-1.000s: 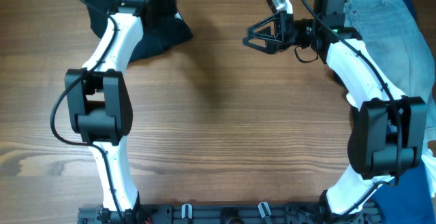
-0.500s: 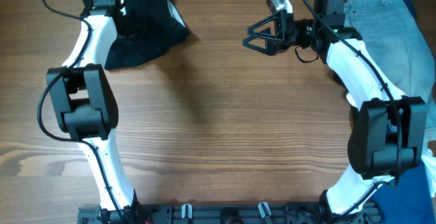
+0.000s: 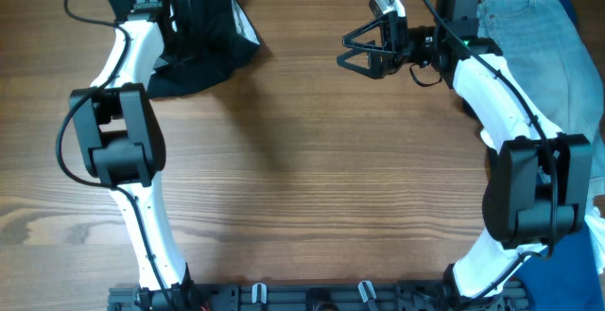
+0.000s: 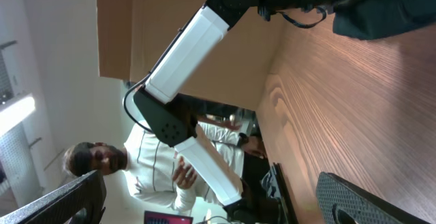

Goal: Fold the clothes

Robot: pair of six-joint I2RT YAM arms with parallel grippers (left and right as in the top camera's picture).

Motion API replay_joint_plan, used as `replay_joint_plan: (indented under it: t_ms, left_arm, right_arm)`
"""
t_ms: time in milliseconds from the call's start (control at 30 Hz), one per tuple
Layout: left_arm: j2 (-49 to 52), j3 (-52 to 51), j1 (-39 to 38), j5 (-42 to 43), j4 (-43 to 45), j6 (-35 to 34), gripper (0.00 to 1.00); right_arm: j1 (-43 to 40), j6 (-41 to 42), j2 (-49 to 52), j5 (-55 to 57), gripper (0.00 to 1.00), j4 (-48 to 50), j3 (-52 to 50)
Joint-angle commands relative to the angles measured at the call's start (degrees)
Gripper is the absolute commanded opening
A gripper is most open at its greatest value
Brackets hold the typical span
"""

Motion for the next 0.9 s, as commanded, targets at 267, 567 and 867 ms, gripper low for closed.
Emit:
replay_joint_plan:
  t_ms: [267,567,867]
  left_arm:
    - [5.68,-2.86,16.52,2.54,-9.84,-6.82,1.00]
    - [5.68,-2.86,26.10,2.29,-10.82,-6.80,1.00]
    - [5.68,-2.84,31.63,2.32,-7.89,-6.78,1.00]
  right_arm:
    - [0.28,1.18,-1.05,-3.52,1.00,1.14,-0.57]
    - [0.28,7.19,-1.05,-3.52,1.00,6.62,-0.57]
    - [0.28,8.72,-1.05,-3.52,1.00,6.60,-0.57]
